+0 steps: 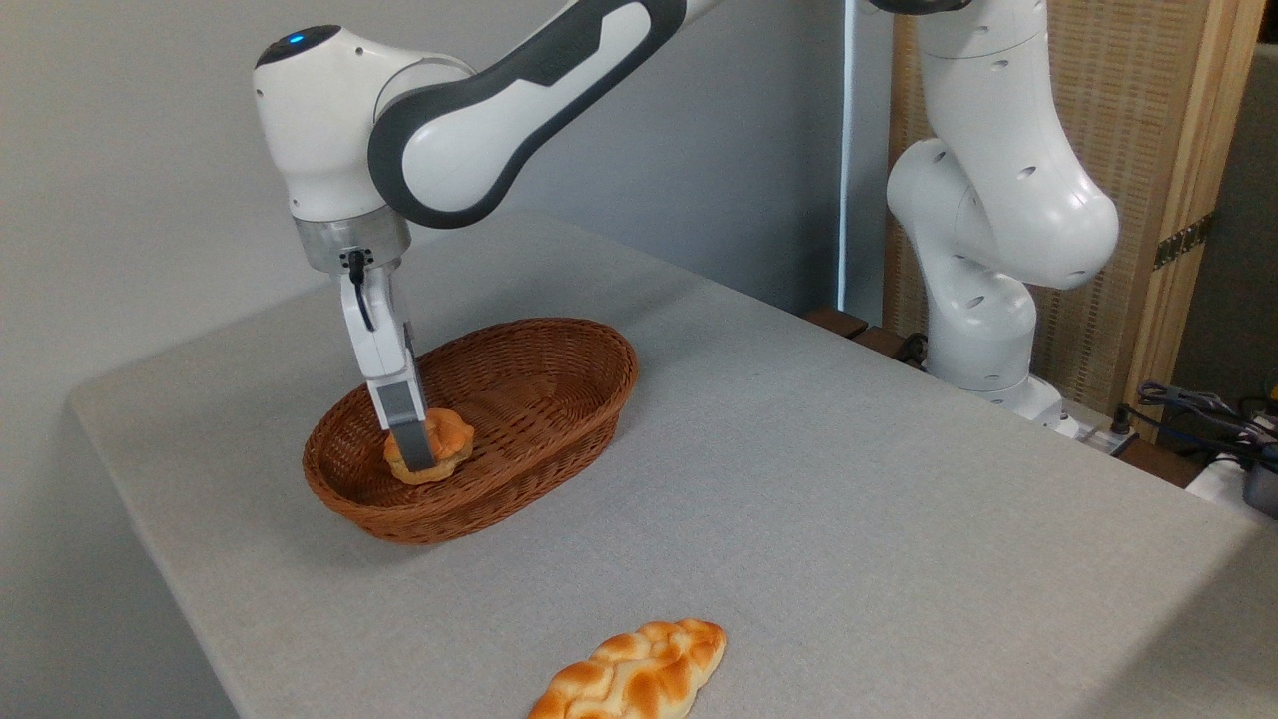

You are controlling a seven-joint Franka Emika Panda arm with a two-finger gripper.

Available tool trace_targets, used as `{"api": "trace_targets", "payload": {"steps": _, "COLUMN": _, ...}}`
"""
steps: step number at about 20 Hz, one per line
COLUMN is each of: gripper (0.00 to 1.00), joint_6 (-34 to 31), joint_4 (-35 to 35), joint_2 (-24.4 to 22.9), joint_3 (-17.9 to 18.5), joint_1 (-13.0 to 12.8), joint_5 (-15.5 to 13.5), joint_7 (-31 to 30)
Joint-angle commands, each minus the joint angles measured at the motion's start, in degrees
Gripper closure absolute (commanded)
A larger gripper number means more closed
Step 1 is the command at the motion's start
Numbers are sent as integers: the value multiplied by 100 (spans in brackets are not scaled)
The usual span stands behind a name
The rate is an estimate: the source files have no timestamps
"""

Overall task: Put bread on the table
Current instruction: 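Close the gripper fingers around the round bun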

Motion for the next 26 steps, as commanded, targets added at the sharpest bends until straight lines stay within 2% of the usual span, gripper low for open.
{"api": "trace_targets", "payload": {"steps": 1, "gripper": 29, "joint_6": 159, "joint_4": -79, "joint_2": -17, "joint_3": -9, "joint_1": -15, "joint_5": 109, "joint_7": -87}}
{"api": "trace_targets", "payload": {"steps": 2, "gripper": 38, "joint_6": 159, "joint_4": -79, "joint_2": -17, "joint_3": -9, "joint_1": -16, "joint_5": 100, "joint_7": -87}}
{"api": "trace_targets", "payload": {"steps": 3, "gripper": 39, "joint_6": 159, "joint_4": -79, "joint_2": -17, "joint_3": -9, "joint_1": -16, "joint_5": 100, "joint_7": -87}}
{"api": "trace_targets", "payload": {"steps": 5, "gripper": 54, "joint_6": 159, "joint_4": -79, "joint_2": -17, "joint_3": -9, "joint_1": -15, "joint_5": 109, "joint_7": -69}}
{"api": "trace_targets", "payload": {"steps": 7, "gripper": 65, "joint_6": 159, "joint_4": -79, "joint_2": 9, "joint_3": -9, "joint_1": -16, "joint_5": 109, "joint_7": -69}}
{"api": "trace_targets", "payload": {"steps": 8, "gripper": 68, "joint_6": 159, "joint_4": -79, "joint_2": 9, "joint_3": -9, "joint_1": -16, "joint_5": 109, "joint_7": -69}}
{"api": "trace_targets", "payload": {"steps": 26, "gripper": 69, "joint_6": 97, "joint_4": -27, "joint_2": -149, "joint_3": 17, "joint_1": 19, "joint_5": 12, "joint_7": -60}}
